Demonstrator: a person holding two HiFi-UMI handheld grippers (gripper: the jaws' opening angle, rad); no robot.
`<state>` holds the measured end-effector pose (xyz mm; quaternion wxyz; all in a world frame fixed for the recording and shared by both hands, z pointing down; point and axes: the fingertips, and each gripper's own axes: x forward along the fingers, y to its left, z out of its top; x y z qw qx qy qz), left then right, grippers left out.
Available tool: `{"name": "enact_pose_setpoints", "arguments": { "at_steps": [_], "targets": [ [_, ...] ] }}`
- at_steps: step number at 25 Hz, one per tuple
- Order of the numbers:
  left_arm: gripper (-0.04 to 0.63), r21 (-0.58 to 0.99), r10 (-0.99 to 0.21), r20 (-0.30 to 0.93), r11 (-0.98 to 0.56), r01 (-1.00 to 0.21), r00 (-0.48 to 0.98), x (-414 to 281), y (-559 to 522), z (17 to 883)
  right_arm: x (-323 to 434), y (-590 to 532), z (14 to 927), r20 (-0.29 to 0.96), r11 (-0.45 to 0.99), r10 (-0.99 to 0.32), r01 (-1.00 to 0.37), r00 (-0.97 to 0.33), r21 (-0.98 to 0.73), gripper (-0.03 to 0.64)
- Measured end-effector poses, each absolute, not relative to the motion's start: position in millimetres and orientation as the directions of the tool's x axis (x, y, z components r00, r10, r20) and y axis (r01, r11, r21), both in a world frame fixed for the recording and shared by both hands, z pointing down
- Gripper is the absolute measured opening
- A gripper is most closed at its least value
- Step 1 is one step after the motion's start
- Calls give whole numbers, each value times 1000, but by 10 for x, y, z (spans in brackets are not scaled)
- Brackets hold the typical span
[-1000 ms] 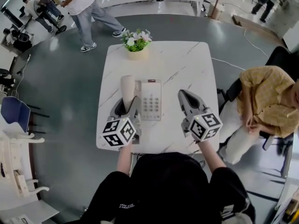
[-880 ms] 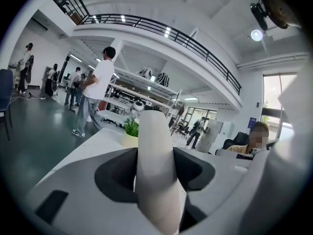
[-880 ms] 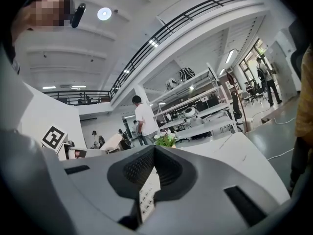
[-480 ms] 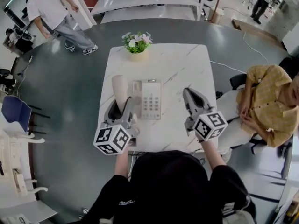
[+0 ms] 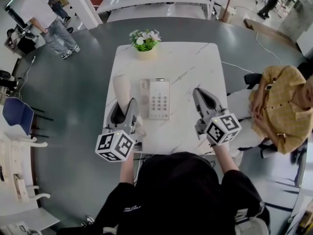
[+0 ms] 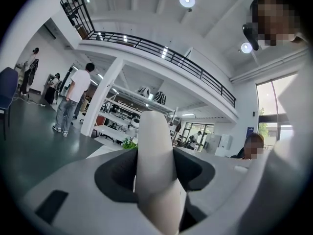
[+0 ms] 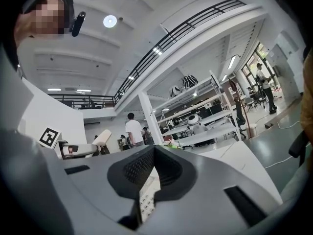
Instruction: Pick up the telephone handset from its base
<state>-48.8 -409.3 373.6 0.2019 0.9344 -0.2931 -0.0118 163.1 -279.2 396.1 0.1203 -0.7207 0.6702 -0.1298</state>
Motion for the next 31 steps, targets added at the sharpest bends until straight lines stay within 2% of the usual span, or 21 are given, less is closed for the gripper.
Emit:
{"name": "enact_pose_setpoints", "arguments": {
  "at_steps": [31],
  "targets": [
    [209,333,-561,113,-756,-564,820,-383,-4099,3686,1729,-2814,3485,-59,-70,-995,-976,84,-207,-9]
  ]
}}
